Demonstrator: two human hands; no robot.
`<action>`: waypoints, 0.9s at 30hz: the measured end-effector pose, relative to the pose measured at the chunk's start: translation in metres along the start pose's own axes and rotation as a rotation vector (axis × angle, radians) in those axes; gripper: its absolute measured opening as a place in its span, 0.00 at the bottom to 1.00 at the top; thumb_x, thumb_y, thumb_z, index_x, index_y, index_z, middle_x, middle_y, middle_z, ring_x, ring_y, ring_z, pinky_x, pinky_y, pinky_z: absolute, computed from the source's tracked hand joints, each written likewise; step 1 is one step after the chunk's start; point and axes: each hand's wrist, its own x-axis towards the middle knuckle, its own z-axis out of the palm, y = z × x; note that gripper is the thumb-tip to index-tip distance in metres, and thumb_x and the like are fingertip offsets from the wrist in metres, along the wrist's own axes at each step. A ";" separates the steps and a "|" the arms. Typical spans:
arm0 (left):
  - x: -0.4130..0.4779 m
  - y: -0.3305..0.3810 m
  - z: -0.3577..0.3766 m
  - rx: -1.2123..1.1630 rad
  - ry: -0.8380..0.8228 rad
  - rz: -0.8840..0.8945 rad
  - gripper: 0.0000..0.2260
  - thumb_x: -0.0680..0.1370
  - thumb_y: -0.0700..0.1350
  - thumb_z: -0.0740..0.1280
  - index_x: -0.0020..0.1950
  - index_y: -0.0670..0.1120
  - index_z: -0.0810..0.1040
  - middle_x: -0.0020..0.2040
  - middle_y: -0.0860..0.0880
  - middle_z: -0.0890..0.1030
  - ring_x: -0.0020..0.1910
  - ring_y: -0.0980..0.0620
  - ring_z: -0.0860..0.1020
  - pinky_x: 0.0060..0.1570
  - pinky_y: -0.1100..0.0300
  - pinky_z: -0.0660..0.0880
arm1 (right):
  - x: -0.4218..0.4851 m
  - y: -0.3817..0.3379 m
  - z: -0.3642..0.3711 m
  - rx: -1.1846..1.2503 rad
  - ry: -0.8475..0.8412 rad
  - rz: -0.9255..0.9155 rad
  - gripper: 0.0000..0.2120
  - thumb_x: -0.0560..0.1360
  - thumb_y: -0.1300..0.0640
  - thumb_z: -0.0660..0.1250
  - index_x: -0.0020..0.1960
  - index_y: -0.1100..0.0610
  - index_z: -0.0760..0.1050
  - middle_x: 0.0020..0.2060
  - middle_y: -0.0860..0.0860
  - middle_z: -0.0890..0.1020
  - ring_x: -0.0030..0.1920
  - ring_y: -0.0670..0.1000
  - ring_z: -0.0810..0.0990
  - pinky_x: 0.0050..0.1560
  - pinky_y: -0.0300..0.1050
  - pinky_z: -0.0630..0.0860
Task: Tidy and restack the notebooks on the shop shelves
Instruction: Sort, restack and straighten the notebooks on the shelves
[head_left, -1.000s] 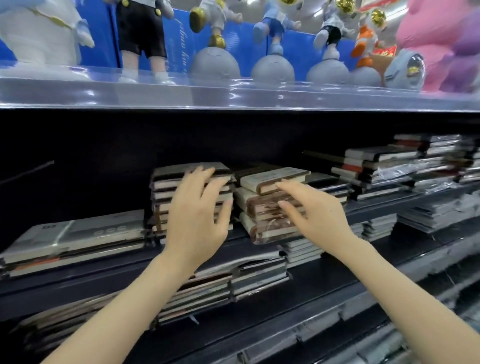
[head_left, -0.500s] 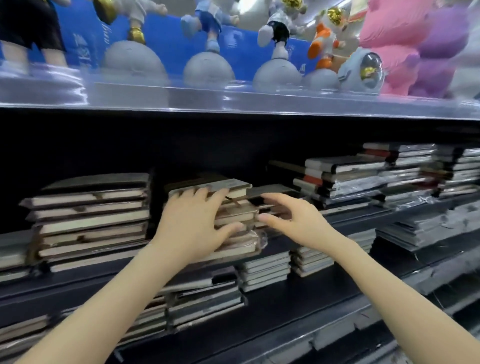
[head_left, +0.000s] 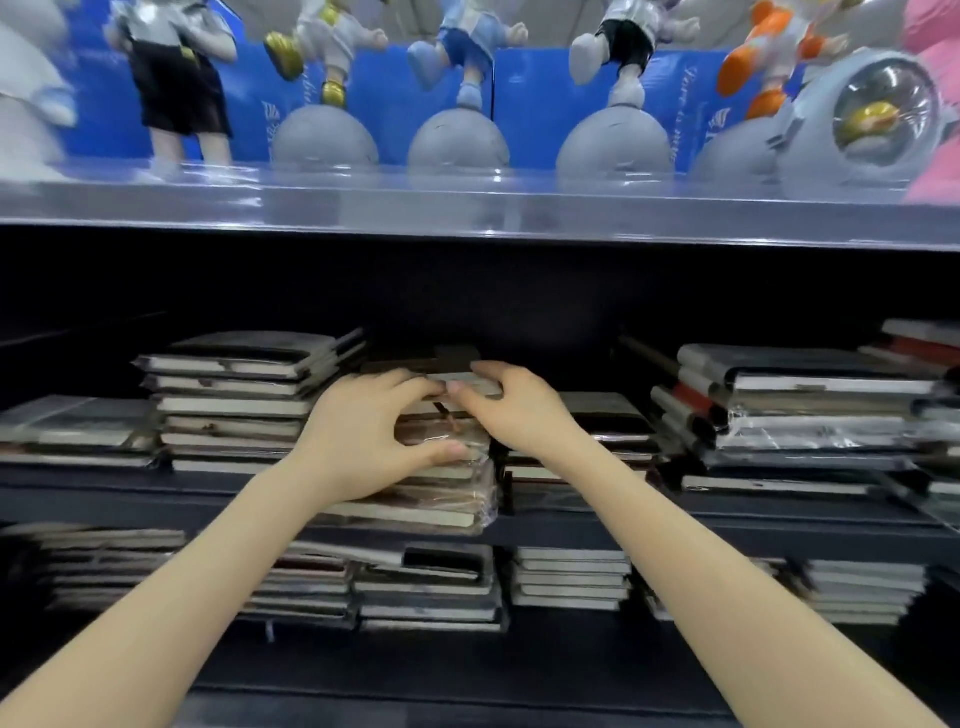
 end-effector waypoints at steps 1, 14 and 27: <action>-0.001 0.000 0.001 -0.005 0.011 0.010 0.40 0.67 0.78 0.49 0.60 0.51 0.79 0.54 0.54 0.82 0.53 0.50 0.80 0.51 0.55 0.74 | -0.001 -0.001 0.003 0.032 0.035 0.004 0.27 0.77 0.43 0.63 0.72 0.55 0.67 0.70 0.50 0.71 0.69 0.50 0.69 0.64 0.42 0.67; -0.014 0.004 -0.002 -0.094 0.162 0.191 0.24 0.72 0.65 0.62 0.58 0.50 0.80 0.54 0.56 0.81 0.51 0.54 0.79 0.47 0.51 0.76 | -0.049 -0.002 -0.005 0.278 0.192 -0.013 0.16 0.77 0.54 0.67 0.63 0.56 0.77 0.60 0.47 0.79 0.63 0.44 0.74 0.65 0.39 0.69; -0.055 -0.018 -0.005 -0.134 0.212 -0.113 0.33 0.71 0.66 0.62 0.72 0.51 0.68 0.68 0.53 0.69 0.66 0.55 0.66 0.64 0.60 0.63 | -0.072 0.011 -0.009 -0.181 0.015 -0.259 0.37 0.65 0.35 0.71 0.70 0.40 0.62 0.65 0.40 0.69 0.63 0.41 0.68 0.62 0.39 0.67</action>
